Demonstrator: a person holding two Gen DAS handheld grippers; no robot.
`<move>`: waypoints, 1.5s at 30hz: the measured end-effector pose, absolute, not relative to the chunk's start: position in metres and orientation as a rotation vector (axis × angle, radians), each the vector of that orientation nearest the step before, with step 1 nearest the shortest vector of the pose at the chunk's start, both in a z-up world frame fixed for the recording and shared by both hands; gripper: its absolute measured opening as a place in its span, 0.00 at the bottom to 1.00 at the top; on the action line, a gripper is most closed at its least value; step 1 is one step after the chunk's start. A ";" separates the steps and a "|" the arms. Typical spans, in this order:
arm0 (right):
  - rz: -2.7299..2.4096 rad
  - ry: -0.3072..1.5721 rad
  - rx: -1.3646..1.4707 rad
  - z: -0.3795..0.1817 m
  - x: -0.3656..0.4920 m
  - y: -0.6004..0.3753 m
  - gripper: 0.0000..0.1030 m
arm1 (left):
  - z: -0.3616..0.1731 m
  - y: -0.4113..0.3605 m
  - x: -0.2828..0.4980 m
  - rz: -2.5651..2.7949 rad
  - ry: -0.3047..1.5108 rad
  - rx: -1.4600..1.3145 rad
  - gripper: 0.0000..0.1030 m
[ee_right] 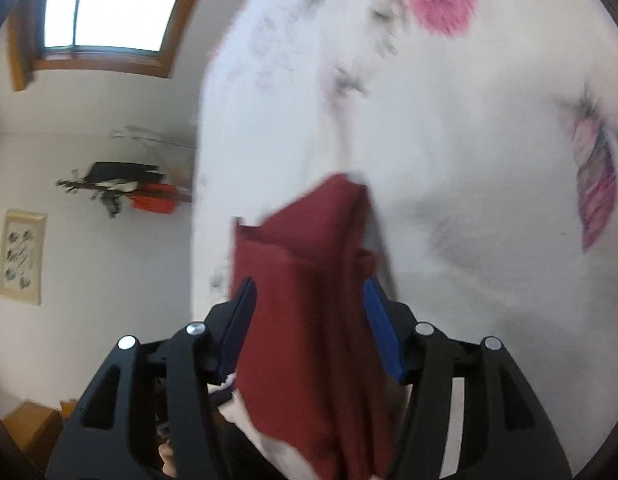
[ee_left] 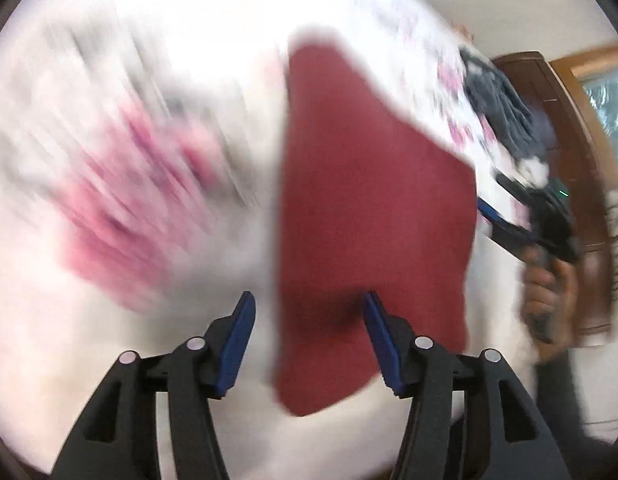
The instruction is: Fold small clothes
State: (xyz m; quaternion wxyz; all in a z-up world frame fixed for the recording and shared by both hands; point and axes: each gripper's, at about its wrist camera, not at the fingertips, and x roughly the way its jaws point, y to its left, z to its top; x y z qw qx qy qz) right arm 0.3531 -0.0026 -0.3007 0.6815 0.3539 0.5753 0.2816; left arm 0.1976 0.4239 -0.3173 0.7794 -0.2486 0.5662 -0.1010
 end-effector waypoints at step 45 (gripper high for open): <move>0.586 1.435 0.194 -0.329 0.281 0.078 0.04 | -0.353 0.377 0.271 -0.509 1.298 -0.454 0.52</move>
